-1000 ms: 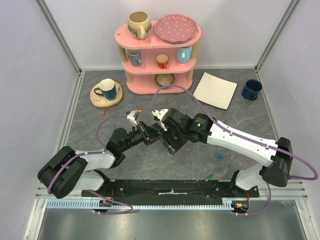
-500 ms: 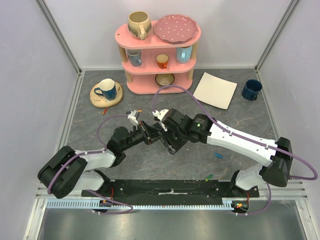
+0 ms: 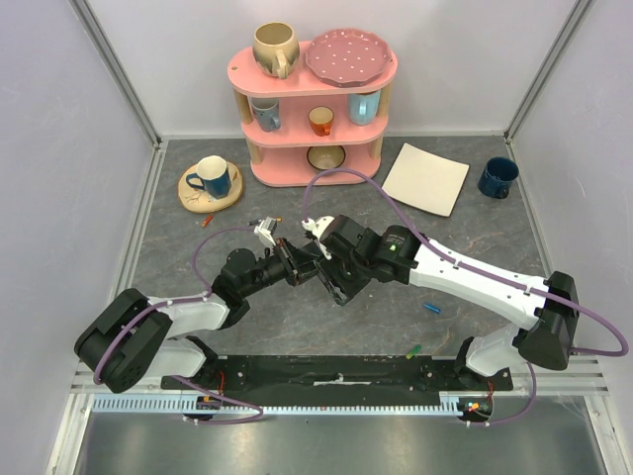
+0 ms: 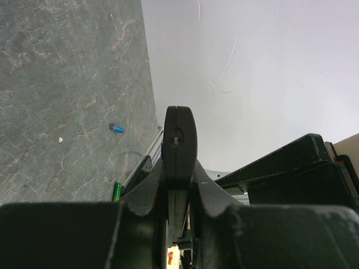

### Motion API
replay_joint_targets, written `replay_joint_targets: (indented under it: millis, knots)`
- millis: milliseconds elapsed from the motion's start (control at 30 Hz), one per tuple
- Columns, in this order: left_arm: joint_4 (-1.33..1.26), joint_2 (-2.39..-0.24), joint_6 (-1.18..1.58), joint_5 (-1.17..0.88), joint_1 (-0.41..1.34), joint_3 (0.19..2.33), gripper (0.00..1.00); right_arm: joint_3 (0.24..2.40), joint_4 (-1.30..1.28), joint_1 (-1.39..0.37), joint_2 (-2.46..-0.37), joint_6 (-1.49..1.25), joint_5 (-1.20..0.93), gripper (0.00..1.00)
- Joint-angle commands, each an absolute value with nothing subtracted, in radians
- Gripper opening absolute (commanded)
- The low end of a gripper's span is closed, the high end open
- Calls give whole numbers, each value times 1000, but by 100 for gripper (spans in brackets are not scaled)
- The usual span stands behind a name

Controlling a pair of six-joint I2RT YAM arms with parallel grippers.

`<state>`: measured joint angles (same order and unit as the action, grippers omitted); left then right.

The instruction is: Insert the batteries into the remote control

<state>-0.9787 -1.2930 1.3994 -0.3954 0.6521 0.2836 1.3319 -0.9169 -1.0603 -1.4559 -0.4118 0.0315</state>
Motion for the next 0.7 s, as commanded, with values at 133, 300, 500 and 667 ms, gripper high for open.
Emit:
replay_joint_targets:
  millis: [133, 300, 500, 667]
  knots:
    - [-1152, -1241, 1462, -426, 664, 365, 2, 1310, -913, -1069, -1491, -399, 17, 41]
    - [-1152, -1232, 1466, -434, 675, 362, 2, 1313, -919, -1071, -1512, -393, 32, 41]
    - [-1157, -1232, 1471, -445, 693, 368, 2, 1321, -922, -1066, -1526, -385, 60, 41]
    - [-1163, -1232, 1474, -451, 710, 368, 2, 1327, -923, -1060, -1532, -380, 72, 40]
